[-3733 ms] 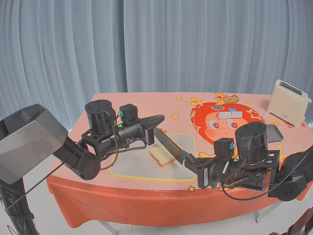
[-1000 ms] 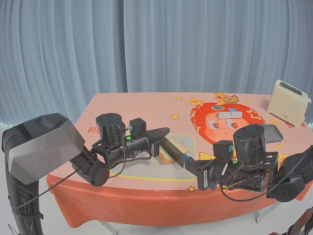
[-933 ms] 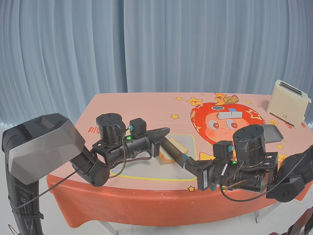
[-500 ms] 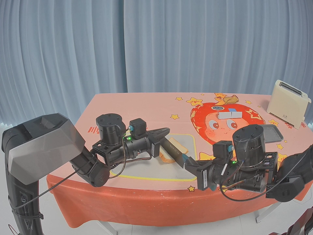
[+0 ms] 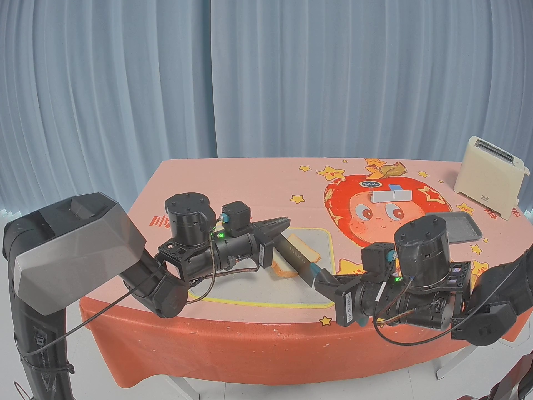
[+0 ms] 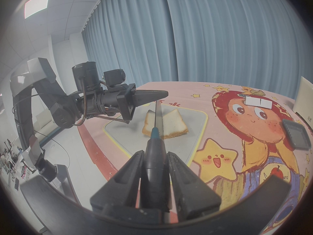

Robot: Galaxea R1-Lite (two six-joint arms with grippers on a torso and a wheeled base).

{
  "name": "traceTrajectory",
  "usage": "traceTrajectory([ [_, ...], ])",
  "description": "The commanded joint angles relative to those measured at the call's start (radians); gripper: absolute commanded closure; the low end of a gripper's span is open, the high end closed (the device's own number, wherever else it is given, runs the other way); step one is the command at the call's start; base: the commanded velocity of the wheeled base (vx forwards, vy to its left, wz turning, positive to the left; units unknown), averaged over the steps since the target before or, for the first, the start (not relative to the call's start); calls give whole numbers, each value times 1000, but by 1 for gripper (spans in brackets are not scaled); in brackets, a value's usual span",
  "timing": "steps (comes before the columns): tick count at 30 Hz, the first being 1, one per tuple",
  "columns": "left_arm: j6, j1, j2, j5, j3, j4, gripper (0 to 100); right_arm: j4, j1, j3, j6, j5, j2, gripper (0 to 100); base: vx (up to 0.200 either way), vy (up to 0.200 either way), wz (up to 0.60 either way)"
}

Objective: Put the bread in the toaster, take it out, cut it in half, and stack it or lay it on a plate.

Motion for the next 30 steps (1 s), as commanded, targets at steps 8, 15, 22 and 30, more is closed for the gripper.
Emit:
traceTrajectory([
  [8, 0, 6, -17, -1, 0, 0, 100, -11, 3, -15, 2, -1, -9, 100, 0, 0, 0],
  [15, 0, 6, 8, 2, 2, -3, 100, 3, 6, -18, 2, -1, -23, 100, 0, 0, 0],
  [22, -2, 0, 11, 4, -5, -3, 100, 8, 1, 6, -5, -1, -11, 100, 0, 0, 0],
  [30, -2, 0, -84, 4, -8, 6, 100, -9, 0, -8, -1, -1, -20, 100, 0, 0, 0],
])
